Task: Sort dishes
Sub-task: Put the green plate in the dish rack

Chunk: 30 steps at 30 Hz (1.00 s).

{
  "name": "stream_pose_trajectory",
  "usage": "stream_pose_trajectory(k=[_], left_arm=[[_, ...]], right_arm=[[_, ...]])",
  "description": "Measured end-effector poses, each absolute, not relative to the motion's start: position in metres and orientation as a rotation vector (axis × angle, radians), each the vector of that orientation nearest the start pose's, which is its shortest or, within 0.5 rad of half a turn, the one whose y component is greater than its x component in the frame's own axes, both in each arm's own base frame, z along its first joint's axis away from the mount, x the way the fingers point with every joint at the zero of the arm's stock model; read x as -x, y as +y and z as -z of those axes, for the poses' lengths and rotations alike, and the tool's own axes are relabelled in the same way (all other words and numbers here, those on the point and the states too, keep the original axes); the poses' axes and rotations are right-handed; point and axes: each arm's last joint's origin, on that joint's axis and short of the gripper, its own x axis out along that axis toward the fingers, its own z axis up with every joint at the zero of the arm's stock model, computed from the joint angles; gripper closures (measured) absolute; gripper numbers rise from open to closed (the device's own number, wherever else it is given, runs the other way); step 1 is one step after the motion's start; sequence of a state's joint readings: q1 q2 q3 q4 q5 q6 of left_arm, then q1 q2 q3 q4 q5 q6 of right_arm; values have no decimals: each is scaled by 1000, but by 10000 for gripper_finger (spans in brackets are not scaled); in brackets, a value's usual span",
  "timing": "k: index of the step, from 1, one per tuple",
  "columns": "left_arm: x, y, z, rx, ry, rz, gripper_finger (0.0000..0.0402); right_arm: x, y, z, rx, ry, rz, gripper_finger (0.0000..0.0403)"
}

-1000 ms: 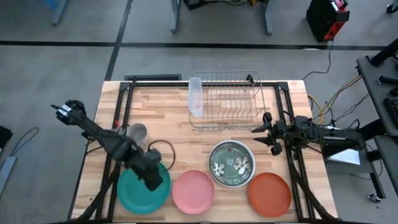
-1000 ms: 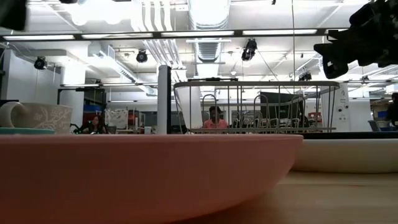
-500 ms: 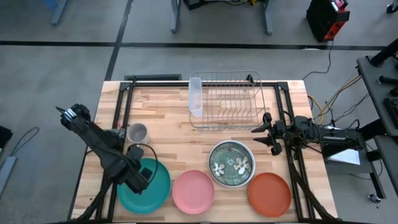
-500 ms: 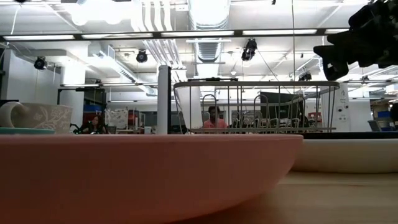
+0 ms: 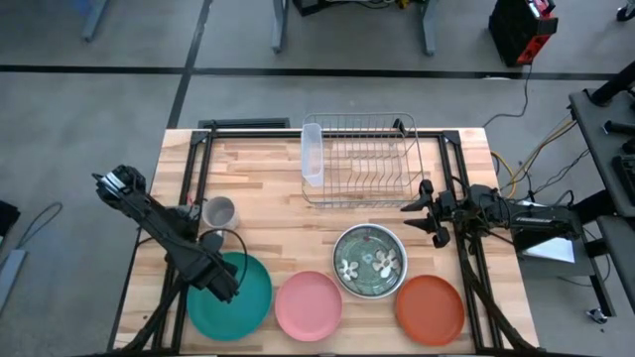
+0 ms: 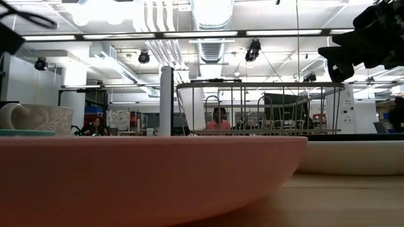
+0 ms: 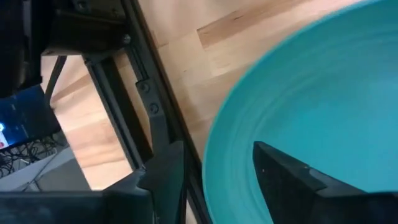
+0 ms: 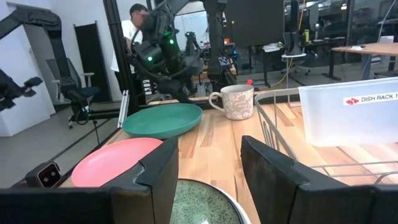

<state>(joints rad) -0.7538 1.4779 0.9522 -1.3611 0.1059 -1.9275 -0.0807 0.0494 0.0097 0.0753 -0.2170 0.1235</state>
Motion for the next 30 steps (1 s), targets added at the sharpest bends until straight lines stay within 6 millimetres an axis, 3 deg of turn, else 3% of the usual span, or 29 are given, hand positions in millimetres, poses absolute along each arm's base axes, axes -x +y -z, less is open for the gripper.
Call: stream_pose_trajectory(k=[21, 30], left_arm=[[-128, -124, -141, 808, 1530, -1037, 216], [-132, -128, -143, 830, 1526, -990, 238]], right_arm=[[-100, -2, -168, -128, -7, -137, 243], [-100, -2, -168, -128, -7, -137, 244]])
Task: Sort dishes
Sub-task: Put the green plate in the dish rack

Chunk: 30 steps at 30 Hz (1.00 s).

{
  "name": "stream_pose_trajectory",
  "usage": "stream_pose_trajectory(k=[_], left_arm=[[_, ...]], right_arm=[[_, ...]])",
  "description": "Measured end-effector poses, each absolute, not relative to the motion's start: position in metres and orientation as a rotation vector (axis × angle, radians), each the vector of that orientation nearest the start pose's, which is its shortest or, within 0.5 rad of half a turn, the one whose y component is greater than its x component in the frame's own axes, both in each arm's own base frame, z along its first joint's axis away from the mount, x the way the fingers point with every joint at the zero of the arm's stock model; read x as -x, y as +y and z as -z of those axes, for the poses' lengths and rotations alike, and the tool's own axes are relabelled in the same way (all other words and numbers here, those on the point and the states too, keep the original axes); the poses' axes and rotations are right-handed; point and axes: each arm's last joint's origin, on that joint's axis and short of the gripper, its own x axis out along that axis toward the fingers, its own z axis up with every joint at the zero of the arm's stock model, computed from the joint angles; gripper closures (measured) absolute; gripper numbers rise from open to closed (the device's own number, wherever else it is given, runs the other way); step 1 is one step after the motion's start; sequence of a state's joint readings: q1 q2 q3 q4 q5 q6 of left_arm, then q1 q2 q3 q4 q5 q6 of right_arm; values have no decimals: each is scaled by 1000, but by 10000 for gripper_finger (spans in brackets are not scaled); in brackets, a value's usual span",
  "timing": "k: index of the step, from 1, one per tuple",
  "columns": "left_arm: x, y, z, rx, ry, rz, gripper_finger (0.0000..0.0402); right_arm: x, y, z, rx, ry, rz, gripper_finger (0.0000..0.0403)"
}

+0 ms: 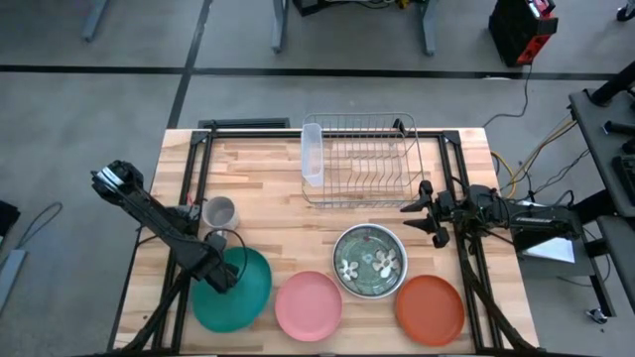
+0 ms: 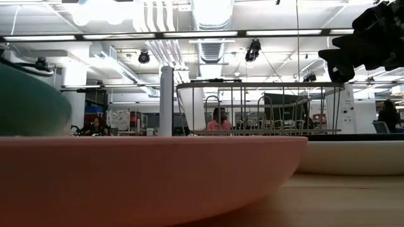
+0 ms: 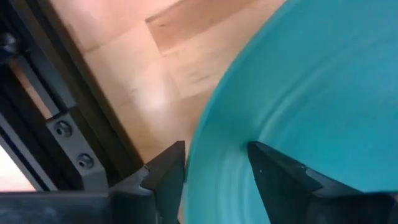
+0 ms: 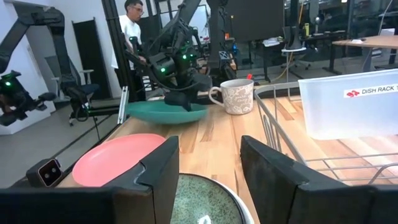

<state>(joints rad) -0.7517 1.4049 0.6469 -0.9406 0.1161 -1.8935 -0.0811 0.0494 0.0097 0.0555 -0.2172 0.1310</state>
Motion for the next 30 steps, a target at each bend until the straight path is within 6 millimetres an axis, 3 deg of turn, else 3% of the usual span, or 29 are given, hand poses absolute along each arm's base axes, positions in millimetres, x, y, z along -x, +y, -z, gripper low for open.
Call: stream_pose_trajectory(k=[18, 23, 30], left_arm=[[-148, -144, -166, 930, 1525, -961, 391], [-152, -148, -191, 914, 1524, -1011, 395], [-164, -159, -247, 918, 1454, -1074, 401]], right_arm=[[-100, -2, -168, -127, -7, -137, 246], [-100, -2, -168, -127, -7, -137, 249], [-100, -2, -168, -121, -8, -137, 241]])
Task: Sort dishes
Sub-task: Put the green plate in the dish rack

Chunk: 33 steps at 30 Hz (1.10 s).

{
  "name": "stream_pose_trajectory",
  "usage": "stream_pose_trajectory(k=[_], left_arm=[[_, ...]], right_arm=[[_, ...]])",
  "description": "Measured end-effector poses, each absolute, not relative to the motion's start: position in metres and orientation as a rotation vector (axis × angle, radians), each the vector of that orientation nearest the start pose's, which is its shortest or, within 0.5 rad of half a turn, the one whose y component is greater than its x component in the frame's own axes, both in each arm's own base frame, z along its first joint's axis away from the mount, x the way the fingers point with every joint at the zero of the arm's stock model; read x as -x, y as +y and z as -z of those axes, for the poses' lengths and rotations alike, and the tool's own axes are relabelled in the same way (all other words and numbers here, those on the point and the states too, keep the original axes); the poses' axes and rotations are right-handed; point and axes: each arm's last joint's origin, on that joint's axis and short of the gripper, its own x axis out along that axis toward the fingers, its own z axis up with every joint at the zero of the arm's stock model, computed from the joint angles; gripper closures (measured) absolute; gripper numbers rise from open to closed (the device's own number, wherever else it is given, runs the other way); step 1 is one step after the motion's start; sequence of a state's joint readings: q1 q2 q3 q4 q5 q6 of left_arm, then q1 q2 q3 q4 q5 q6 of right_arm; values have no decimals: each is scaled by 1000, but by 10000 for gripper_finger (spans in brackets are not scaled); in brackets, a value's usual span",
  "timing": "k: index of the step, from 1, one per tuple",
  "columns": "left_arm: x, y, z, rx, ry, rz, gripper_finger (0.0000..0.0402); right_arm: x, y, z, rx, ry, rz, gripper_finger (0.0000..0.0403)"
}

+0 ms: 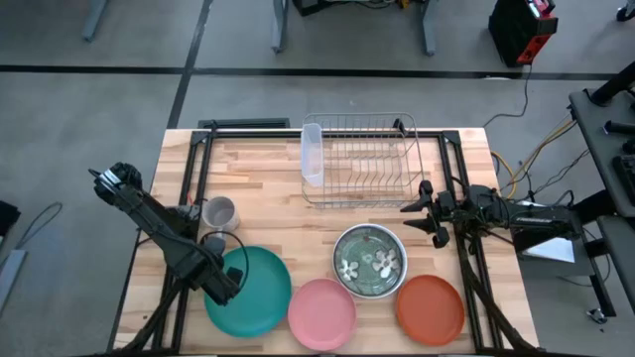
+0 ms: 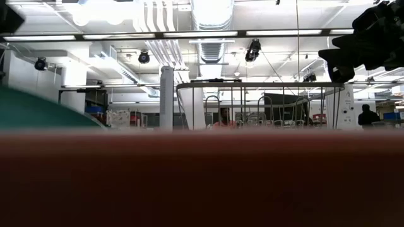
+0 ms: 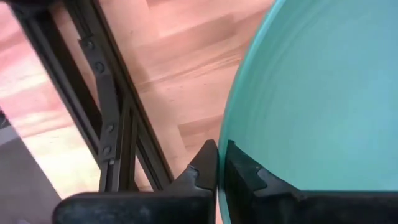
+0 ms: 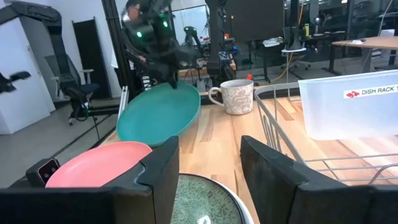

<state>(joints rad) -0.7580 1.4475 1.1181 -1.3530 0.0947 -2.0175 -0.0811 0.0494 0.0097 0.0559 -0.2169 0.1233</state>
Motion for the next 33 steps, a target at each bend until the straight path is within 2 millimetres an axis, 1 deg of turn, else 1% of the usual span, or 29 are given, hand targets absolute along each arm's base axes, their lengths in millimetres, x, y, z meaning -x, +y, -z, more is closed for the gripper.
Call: stream_pose_trajectory(k=[5, 7, 10, 14, 17, 19, 22, 24, 27, 30, 33], left_arm=[[-179, -173, -292, 861, 1430, -1122, 401], [-188, -180, -305, 883, 1398, -1042, 401], [-201, -189, -323, 868, 1276, -954, 401], [-221, -202, -346, 786, 1115, -805, 401], [-235, -201, -372, 672, 903, -703, 401], [-244, -196, -391, 590, 730, -678, 401], [-259, -186, -416, 447, 534, -679, 401], [-267, -177, -432, 347, 431, -707, 401], [-279, -156, -455, 263, 323, -773, 401], [-295, -131, -461, 161, 260, -864, 401], [-305, -103, -462, 129, 274, -935, 401]], right_arm=[[-100, -2, -168, -108, -9, -137, 242], [-100, -2, -168, -108, -9, -136, 245], [-100, -2, -168, -108, -9, -136, 248], [-100, -2, -168, -95, -10, -135, 249], [-100, -2, -168, -77, -12, -135, 246], [-100, -2, -169, -75, -22, -136, 244], [-100, -2, -170, -86, -31, -136, 244], [-100, -2, -172, -88, -43, -137, 246], [-100, -2, -171, -108, -37, -138, 252], [-100, -2, -170, -126, -20, -138, 257], [-100, -2, -169, -127, -11, -138, 260]])
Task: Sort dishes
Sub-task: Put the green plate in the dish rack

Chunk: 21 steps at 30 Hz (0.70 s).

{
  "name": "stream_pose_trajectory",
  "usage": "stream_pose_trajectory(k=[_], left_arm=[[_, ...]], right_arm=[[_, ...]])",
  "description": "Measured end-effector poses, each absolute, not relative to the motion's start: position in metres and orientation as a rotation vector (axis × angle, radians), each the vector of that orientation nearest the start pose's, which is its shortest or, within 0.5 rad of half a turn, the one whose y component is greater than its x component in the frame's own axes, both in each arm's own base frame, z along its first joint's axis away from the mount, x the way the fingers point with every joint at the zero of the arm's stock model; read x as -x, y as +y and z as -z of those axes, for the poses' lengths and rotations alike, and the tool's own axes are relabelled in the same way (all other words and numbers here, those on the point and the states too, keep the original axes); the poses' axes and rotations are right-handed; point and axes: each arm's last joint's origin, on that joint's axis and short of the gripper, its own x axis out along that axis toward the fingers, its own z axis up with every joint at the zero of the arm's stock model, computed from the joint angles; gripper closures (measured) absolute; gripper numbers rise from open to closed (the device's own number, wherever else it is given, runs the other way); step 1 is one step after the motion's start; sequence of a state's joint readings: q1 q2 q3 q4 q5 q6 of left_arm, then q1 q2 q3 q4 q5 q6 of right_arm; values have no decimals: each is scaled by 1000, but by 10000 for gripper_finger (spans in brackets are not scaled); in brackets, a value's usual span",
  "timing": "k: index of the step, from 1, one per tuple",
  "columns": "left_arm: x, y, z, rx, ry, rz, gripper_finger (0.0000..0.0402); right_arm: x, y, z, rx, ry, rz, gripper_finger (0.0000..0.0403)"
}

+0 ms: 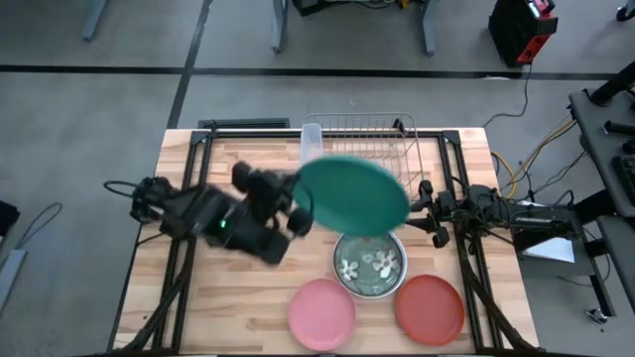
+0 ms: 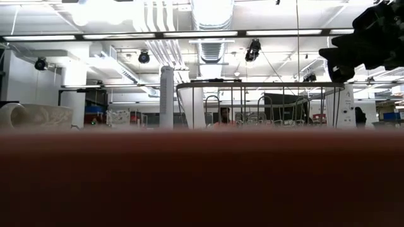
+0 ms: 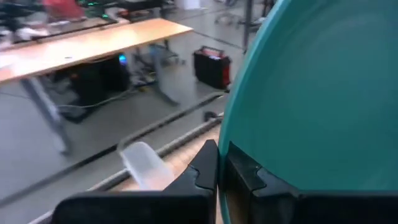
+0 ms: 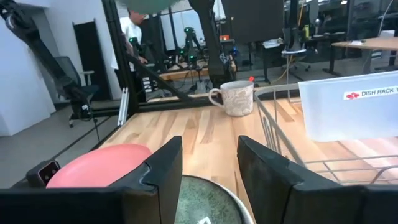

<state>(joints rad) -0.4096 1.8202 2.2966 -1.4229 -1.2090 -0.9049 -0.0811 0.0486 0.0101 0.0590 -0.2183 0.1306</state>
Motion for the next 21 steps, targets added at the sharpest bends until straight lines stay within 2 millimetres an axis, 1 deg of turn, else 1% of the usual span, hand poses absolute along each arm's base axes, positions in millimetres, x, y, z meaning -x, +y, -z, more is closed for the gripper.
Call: stream_pose_trajectory(k=[3, 5, 10, 13, 17, 21], left_arm=[[-312, -78, -463, 122, 270, -1015, 401], [-317, -64, -459, 96, 281, -1067, 401], [-329, -40, -452, 65, 282, -1171, 401], [-339, -32, -444, 47, 297, -1206, 401], [-352, -28, -431, 13, 333, -1225, 401], [-359, -24, -424, -10, 352, -1246, 401]], right_arm=[[-100, -2, -170, -124, -24, -127, 262], [-100, -3, -172, -125, -47, -110, 264], [-100, -6, -174, -234, -71, -3, 271], [-100, -6, -173, -253, -69, -3, 276], [-100, -6, -173, -256, -62, -2, 284], [-100, -6, -172, -252, -53, -1, 292]])
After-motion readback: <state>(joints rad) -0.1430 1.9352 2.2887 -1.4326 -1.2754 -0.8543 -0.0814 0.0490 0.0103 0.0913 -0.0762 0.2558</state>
